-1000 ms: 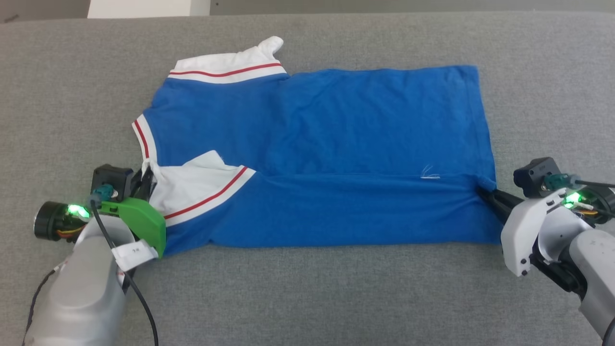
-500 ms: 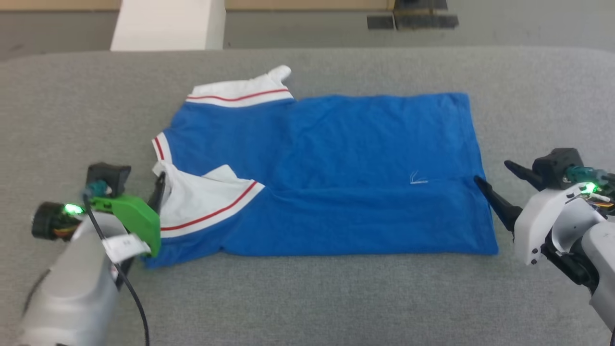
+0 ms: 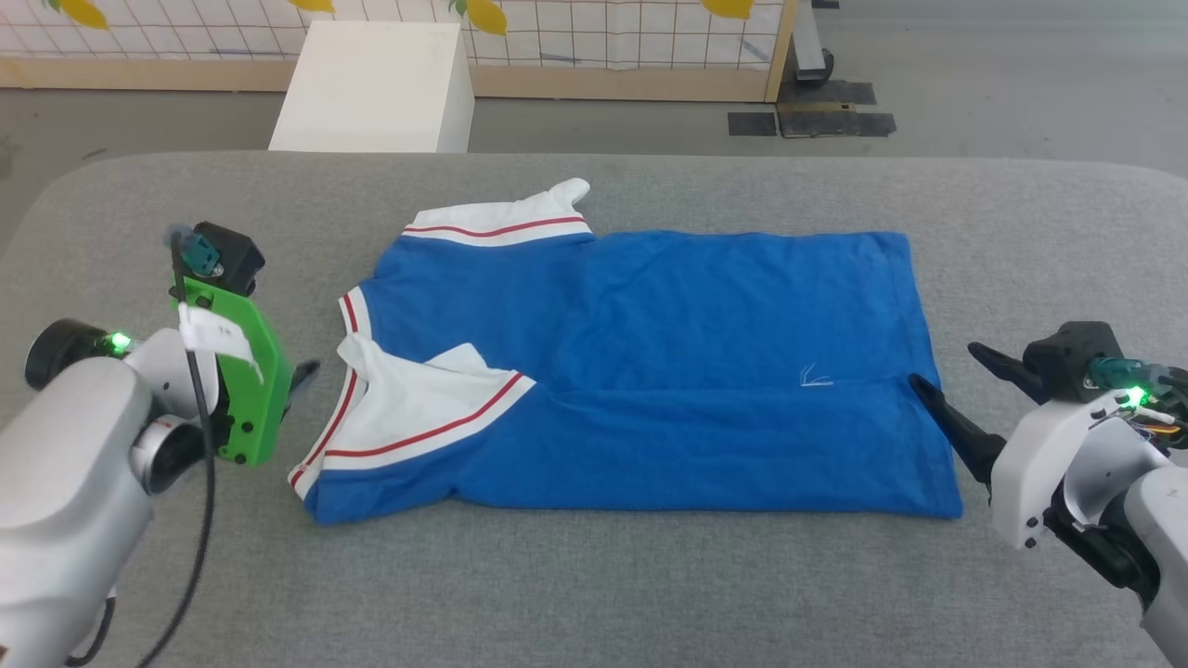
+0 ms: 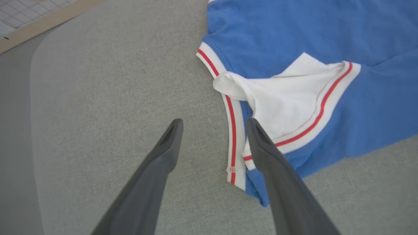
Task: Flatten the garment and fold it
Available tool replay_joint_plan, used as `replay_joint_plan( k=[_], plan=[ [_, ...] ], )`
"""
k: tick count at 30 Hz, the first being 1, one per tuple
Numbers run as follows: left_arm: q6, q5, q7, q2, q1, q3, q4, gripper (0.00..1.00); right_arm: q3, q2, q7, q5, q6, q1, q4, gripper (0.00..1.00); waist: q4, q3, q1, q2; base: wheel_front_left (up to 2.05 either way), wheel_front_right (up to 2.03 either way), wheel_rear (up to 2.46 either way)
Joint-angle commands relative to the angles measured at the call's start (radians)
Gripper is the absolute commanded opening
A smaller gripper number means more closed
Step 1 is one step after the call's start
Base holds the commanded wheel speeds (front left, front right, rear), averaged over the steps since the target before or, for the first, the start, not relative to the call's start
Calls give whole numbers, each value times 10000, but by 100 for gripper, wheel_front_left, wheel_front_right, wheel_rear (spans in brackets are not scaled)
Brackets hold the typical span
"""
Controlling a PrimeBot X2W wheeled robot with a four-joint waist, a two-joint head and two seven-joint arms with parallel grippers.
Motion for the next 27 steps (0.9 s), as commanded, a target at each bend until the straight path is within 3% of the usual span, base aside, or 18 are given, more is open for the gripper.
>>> replay_joint_plan(
  k=[1,5,9,22,23,27],
  plan=[
    [-24,-481,789,239,-195,-228,-255,100,-4,61,66,-46,-17,132,-87,100,-51,13,1,0,0,0,0],
    [-24,-1361,2569,633,-333,-633,-750,100,134,107,256,-14,-17,97,-228,100,-224,143,1,0,0,0,0],
    [-23,-1637,3501,599,-320,-930,-609,100,298,146,401,47,-17,-71,-280,100,-447,351,1,0,0,0,0],
    [155,-1588,3639,-176,451,-1645,1300,100,775,361,349,212,-17,-774,-23,100,-1116,720,1,0,0,0,0],
    [134,-1606,3683,-218,486,-1709,1409,0,800,339,371,246,-17,-831,-5,100,-1118,684,1,0,0,0,0],
    [52,-1661,3464,-250,422,-1790,1452,0,831,116,486,347,-17,-1096,-43,100,-1030,488,1,0,0,0,0]
  ],
)
